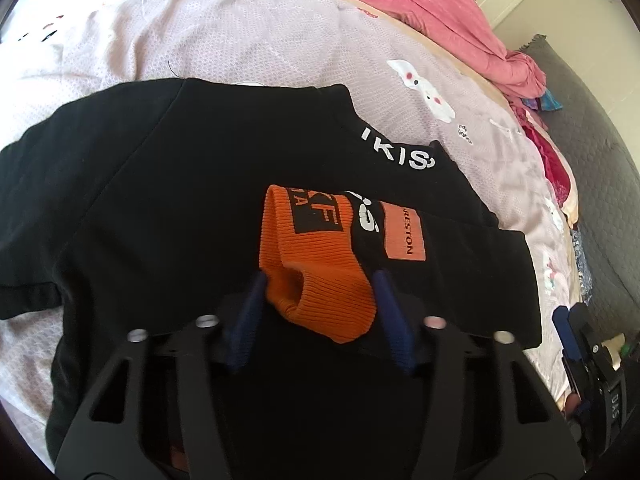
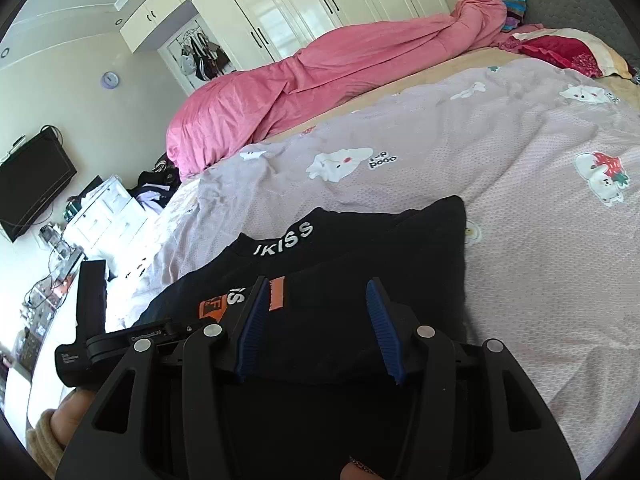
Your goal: Fold small clothes
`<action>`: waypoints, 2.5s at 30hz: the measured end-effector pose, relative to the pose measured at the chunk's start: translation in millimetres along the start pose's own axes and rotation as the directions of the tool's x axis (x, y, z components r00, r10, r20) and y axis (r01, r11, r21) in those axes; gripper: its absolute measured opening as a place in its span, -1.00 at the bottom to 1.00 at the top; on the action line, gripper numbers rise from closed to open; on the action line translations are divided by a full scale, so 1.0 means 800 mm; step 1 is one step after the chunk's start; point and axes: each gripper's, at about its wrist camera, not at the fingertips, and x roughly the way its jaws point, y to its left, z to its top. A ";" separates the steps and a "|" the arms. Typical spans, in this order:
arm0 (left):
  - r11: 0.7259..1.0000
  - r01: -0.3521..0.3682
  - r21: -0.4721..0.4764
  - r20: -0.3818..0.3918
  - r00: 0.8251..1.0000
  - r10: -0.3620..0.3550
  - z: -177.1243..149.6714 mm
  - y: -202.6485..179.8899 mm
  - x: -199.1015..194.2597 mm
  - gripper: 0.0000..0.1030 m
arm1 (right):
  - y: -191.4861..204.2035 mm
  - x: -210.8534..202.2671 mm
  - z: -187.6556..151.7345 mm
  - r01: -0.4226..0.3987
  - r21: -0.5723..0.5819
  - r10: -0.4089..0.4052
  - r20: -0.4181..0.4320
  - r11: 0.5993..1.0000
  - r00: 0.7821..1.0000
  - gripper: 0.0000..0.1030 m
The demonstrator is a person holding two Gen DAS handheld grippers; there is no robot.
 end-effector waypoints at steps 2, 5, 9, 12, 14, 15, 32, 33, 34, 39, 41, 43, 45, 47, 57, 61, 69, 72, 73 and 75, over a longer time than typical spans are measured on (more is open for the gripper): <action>1.000 0.019 0.000 0.009 1.000 -0.019 0.000 0.001 -0.001 -0.71 | -0.005 -0.003 0.001 0.011 0.010 -0.011 0.006 1.000 1.000 0.02; 0.999 0.042 0.019 0.027 0.999 -0.042 0.001 0.001 -0.005 -0.90 | -0.007 -0.005 0.001 0.021 0.009 -0.021 0.011 1.000 1.000 0.02; 0.997 0.066 0.037 0.082 0.994 -0.069 0.004 0.001 -0.026 -0.91 | -0.008 -0.007 0.000 0.031 0.000 -0.031 0.012 1.000 0.999 0.03; 0.997 0.072 0.037 0.140 0.987 -0.077 0.010 0.003 -0.049 -0.92 | -0.007 -0.006 -0.002 0.034 -0.013 -0.034 0.005 0.999 0.999 0.03; 0.997 0.065 0.044 0.181 0.981 -0.072 0.013 0.003 -0.066 -0.92 | -0.007 -0.004 -0.003 0.037 -0.018 -0.037 -0.006 0.999 0.999 0.03; 0.997 0.055 0.049 0.204 0.977 -0.064 0.014 0.004 -0.075 -0.92 | -0.007 -0.002 -0.004 0.036 -0.021 -0.036 -0.011 0.999 0.999 0.03; 0.999 -0.040 0.031 0.228 0.973 0.032 0.007 0.050 -0.102 -0.77 | 0.009 0.028 -0.012 0.115 -0.091 -0.122 -0.071 0.989 0.990 0.03; 0.997 -0.057 0.042 0.234 0.971 0.046 0.006 0.049 -0.105 -0.76 | 0.009 0.030 -0.012 0.122 -0.099 -0.130 -0.075 0.988 0.989 0.03; 0.997 -0.062 0.054 0.233 0.971 0.048 0.006 0.047 -0.106 -0.76 | 0.011 0.033 -0.013 0.127 -0.111 -0.136 -0.080 0.986 0.987 0.03; 0.988 -0.064 0.137 0.192 0.981 0.037 0.000 0.020 -0.092 -0.70 | 0.023 0.046 -0.017 0.126 -0.161 -0.144 -0.106 0.979 0.984 0.03; 0.985 -0.072 0.159 0.172 0.984 0.044 -0.003 0.014 -0.081 -0.48 | 0.028 0.052 -0.018 0.118 -0.186 -0.142 -0.121 0.975 0.982 0.03; 0.979 -0.096 0.181 0.137 0.988 0.072 -0.006 0.010 -0.063 -0.41 | 0.035 0.058 -0.019 0.120 -0.216 -0.151 -0.132 0.969 0.980 0.03; 0.976 -0.121 0.182 0.098 0.990 0.104 -0.009 0.014 -0.048 -0.38 | 0.040 0.065 -0.020 0.116 -0.249 -0.156 -0.148 0.962 0.977 0.05; 0.973 -0.153 0.170 0.065 0.987 0.144 -0.010 0.025 -0.033 -0.33 | 0.041 0.072 -0.022 0.135 -0.275 -0.185 -0.163 0.952 0.969 0.05; 0.979 -0.138 0.153 0.061 0.990 0.130 -0.017 0.046 -0.023 -0.14 | 0.001 0.102 -0.045 0.236 -0.260 -0.302 -0.256 0.936 0.918 0.06; 0.976 -0.145 0.160 0.063 0.989 0.136 -0.019 0.040 -0.028 0.08 | -0.001 0.093 -0.043 0.215 -0.226 -0.271 -0.259 0.950 0.927 0.14; 0.978 -0.151 0.144 0.089 0.986 0.140 -0.022 0.036 -0.048 0.32 | 0.011 0.067 -0.040 0.199 -0.225 -0.250 -0.229 0.954 0.941 0.57; 0.978 -0.155 0.137 0.105 0.984 0.141 -0.023 0.037 -0.059 0.45 | 0.016 0.060 -0.037 0.193 -0.212 -0.240 -0.222 0.958 0.945 0.59; 0.978 -0.160 0.135 0.112 0.983 0.145 -0.023 0.037 -0.063 0.57 | 0.019 0.058 -0.036 0.196 -0.212 -0.241 -0.216 0.957 0.946 0.59; 0.977 -0.166 0.133 0.127 0.981 0.150 -0.024 0.038 -0.072 0.62 | 0.025 0.054 -0.034 0.187 -0.210 -0.230 -0.205 0.960 0.951 0.71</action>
